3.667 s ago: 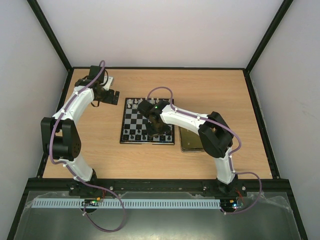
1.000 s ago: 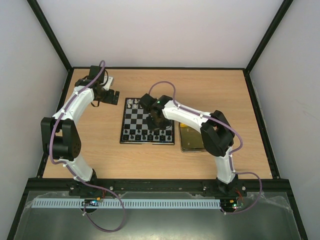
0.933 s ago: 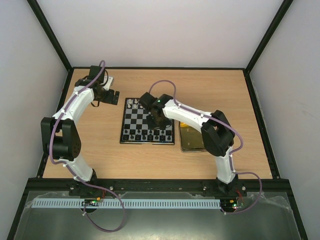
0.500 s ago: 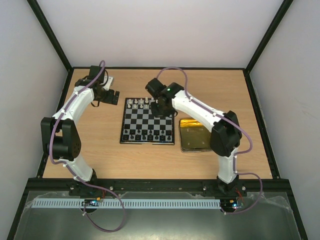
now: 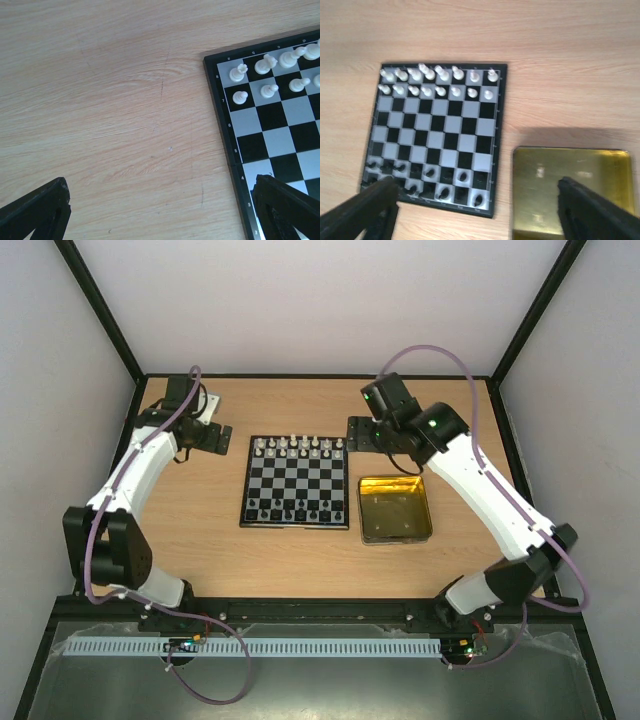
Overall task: Set up the chess pieces on the board
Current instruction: Reset both arms
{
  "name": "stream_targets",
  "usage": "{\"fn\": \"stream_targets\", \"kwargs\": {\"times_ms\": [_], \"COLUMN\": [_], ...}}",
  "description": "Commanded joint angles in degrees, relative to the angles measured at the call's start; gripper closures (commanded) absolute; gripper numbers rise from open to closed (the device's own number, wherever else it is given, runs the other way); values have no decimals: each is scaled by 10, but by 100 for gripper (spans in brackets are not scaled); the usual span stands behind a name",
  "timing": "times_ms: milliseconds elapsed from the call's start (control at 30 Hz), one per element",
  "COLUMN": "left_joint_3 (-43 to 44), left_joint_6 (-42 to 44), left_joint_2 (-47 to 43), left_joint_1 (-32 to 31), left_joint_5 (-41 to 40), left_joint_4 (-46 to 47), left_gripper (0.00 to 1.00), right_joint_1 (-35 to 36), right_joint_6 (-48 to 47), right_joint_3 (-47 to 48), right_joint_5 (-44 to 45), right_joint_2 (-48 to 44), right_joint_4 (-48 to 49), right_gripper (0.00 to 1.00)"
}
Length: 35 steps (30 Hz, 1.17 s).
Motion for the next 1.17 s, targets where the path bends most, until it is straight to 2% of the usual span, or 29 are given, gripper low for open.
{"fn": "stream_targets", "kwargs": {"times_ms": [0, 167, 367, 667, 1133], "left_joint_3": [-26, -55, -62, -67, -82], "left_joint_6": [28, 67, 110, 172, 152], "left_joint_2": [-54, -118, -189, -226, -236], "left_joint_1": [7, 9, 2, -24, -40], "left_joint_5": [-1, 31, 138, 160, 195], "left_joint_4": [-22, -38, -80, -157, -184], "left_gripper": [0, 0, 0, 0, 0], "right_joint_1": [-7, -7, -7, -6, -6], "right_joint_6": [2, 19, 52, 144, 153], "right_joint_3": [-74, -164, -237, -397, -430], "right_joint_5": [16, 22, 20, -23, -6], "right_joint_2": [-65, -107, -199, -309, -373], "right_joint_4": [10, 24, 40, 82, 32], "right_gripper": [0, 2, 3, 2, 2]}}
